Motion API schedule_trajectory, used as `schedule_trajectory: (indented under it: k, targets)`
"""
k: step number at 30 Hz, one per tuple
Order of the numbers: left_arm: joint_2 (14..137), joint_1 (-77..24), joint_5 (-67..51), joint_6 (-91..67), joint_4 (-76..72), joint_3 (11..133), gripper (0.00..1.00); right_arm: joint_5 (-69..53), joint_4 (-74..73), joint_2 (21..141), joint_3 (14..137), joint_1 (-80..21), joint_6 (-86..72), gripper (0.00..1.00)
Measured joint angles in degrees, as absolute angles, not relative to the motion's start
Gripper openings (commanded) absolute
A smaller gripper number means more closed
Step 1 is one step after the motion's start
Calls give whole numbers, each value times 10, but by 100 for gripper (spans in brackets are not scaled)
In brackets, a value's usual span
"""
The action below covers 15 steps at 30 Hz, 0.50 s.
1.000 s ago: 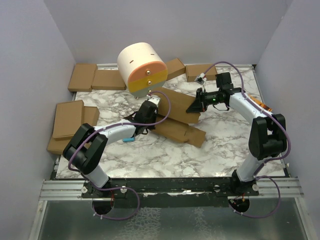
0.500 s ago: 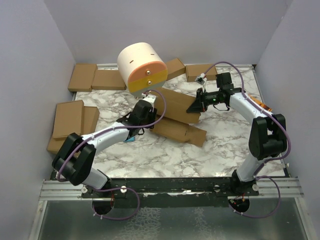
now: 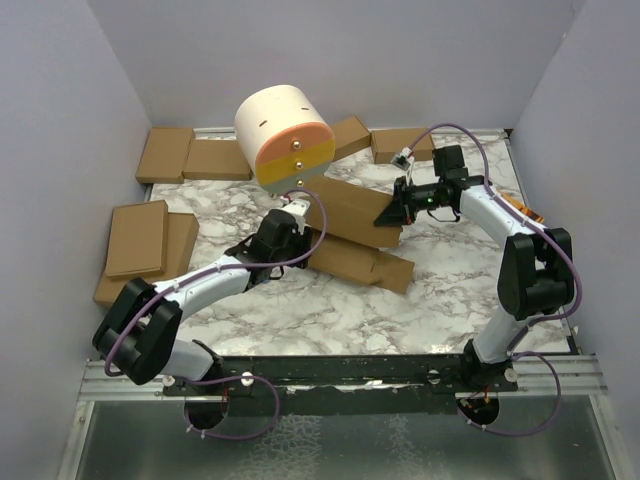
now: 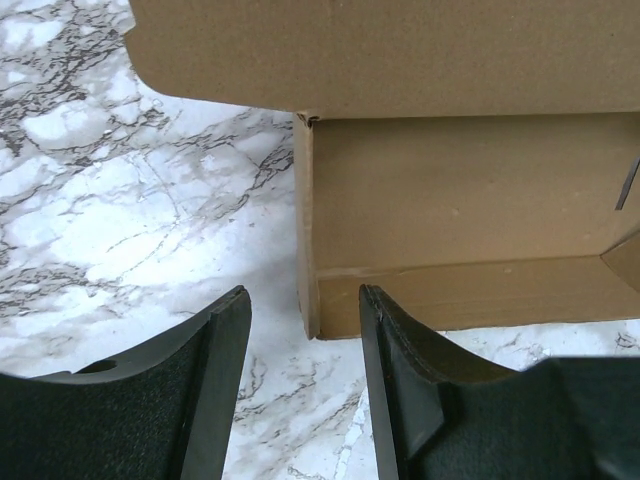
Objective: Fold the paper box
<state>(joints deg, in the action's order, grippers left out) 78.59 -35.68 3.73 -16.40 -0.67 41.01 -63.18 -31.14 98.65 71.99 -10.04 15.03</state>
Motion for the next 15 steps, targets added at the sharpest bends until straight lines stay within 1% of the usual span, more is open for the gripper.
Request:
schedule_trajectory:
  k: [6,9,12,15]
  targets:
    - [796,-356,27,-170,-23,407,49,-635,-319,987,720,-100,160,1]
    - [790,-354,25,-172,-43,396,50,-642,-326,987,720,-100,172,1]
    - [758,-351,23,-173,-66,364,61,-654,-336,987,720,-100,190,2]
    - [697,-347,23,-175,-96,326,72,-664,-361,987,728,-100,220,1]
